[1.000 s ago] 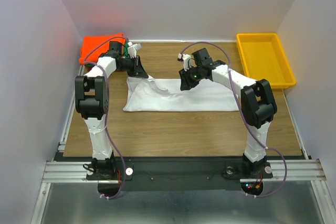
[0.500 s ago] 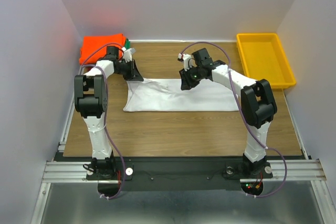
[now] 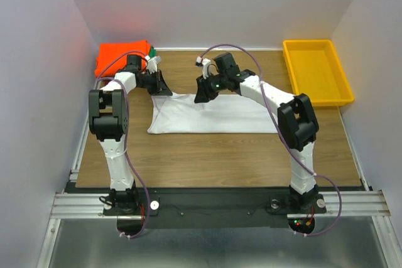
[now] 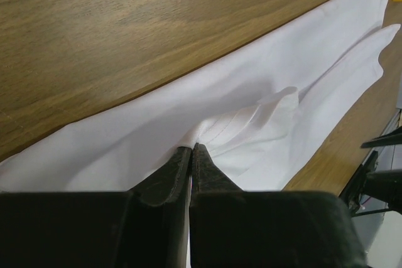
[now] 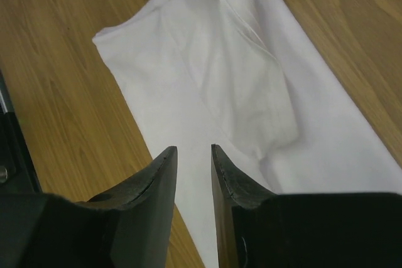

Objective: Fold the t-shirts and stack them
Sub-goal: Fold the tshirt

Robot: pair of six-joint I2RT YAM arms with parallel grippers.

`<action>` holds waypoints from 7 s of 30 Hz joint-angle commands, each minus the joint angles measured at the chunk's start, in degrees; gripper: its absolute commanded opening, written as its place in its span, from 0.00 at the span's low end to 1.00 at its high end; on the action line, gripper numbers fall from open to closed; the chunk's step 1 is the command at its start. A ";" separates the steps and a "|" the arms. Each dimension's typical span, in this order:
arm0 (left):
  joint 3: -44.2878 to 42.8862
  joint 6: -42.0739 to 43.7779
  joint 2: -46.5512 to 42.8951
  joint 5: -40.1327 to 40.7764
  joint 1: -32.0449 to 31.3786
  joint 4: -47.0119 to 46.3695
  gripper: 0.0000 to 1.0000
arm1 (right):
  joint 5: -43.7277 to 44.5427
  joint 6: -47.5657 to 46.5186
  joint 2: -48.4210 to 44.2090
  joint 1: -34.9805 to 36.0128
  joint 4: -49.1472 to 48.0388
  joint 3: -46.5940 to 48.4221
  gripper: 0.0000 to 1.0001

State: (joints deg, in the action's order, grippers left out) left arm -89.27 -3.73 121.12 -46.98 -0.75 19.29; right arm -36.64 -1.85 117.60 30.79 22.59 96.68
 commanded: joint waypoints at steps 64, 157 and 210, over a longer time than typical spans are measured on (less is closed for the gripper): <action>16.68 10.06 -12.14 -12.16 -1.09 -3.54 0.37 | 7.73 8.09 14.32 2.17 -13.01 6.41 0.27; -13.75 13.48 -0.80 18.78 -17.17 5.58 0.36 | 7.73 -16.26 -20.85 -0.20 13.98 -35.33 0.35; -16.45 11.02 10.79 18.24 -16.91 1.10 0.37 | 15.55 7.38 10.45 -9.95 -8.09 0.53 0.34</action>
State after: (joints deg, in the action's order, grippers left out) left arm -102.87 6.98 129.78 -30.61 -17.93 20.64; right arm -24.91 3.79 127.57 20.71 17.82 95.22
